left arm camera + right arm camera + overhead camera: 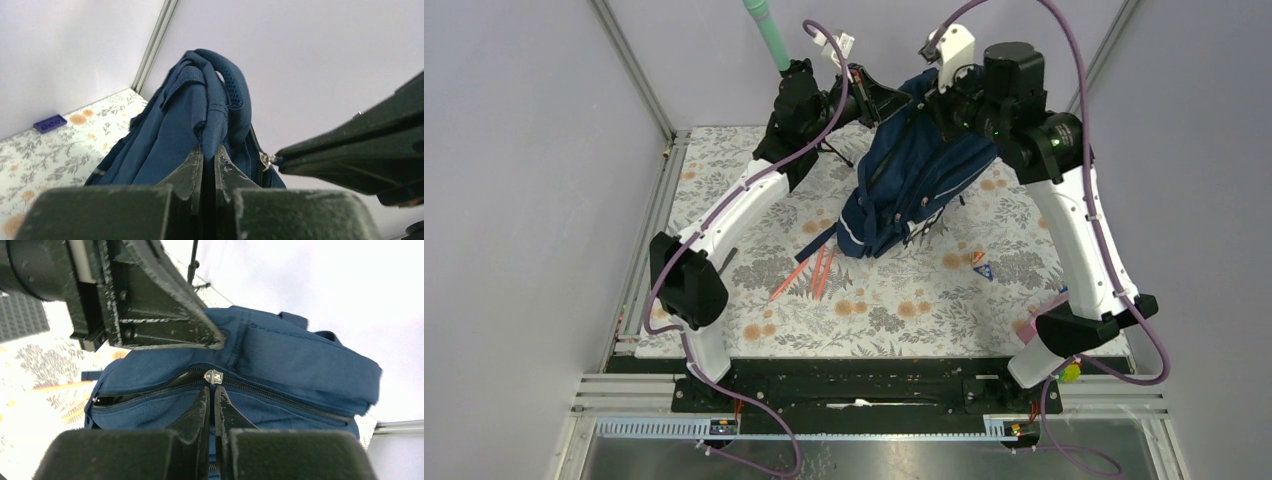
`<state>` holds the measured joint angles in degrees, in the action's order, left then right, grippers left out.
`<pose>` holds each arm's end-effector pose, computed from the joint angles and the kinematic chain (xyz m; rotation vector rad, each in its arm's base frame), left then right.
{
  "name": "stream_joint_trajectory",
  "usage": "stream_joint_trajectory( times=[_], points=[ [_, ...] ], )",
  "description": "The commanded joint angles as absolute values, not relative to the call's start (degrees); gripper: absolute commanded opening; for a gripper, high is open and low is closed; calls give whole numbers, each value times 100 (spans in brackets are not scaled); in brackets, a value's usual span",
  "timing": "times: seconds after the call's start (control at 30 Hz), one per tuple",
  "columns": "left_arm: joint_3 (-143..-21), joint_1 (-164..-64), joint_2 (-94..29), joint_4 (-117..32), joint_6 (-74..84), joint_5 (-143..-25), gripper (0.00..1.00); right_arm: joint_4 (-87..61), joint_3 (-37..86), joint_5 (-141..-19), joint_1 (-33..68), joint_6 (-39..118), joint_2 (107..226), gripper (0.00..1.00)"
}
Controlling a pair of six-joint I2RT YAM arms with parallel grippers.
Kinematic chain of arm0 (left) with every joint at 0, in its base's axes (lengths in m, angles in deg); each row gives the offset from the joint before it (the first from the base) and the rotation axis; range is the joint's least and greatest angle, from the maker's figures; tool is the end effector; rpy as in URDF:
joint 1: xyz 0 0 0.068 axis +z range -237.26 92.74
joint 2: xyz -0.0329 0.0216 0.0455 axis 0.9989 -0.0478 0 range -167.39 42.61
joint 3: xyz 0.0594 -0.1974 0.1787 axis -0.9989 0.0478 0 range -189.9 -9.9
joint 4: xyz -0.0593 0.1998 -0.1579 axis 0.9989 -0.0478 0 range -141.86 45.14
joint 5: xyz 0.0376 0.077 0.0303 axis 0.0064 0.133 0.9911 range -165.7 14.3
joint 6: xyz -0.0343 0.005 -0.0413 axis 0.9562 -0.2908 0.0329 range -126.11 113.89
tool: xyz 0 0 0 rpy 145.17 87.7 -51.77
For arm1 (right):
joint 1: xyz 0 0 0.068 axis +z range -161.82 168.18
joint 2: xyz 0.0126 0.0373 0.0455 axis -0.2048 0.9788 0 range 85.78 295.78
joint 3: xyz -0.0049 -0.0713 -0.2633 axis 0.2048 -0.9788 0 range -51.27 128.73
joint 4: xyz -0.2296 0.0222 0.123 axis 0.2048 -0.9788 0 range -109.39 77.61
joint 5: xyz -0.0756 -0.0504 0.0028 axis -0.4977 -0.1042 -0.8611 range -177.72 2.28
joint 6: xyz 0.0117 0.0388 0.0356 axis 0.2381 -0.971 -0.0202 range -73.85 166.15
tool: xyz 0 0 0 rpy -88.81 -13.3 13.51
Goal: Pack the student bag
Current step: Zip the student bag at the center of the board.
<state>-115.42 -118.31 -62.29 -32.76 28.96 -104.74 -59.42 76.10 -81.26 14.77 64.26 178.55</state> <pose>0.3635 -0.2390 0.4545 0.4135 1.4473 -1.2877 0.2728 0.1411 0.5421 -0.7553 1.6240 0.2071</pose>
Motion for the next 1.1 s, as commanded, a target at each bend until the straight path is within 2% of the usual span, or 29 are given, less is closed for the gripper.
stream_joint_trajectory(
  times=[0.0, 0.3, 0.6, 0.77, 1.07],
  points=[
    [-11206, -11732, -5754, -2044, 3315, -9521, 0, -5754, 7251, -8378, 2132, 6949, 17633, 0],
    [-10861, -11732, -5593, -2051, 3316, -9253, 0, -5605, 6241, -8464, 3129, 6648, 17663, 0],
    [-10765, -11731, -5430, -2074, 3289, -8986, 0, -4379, 4828, -8285, 3520, 5491, 17005, 0],
    [-10710, -11732, -5403, -1982, 3336, -8842, 0, -4242, 4627, -7047, 3547, 4998, 16915, 0],
    [-10605, -11736, -5359, -1990, 3114, -8901, 0, -4895, 4693, -7523, 3942, 4796, 17149, 2]
  ],
)
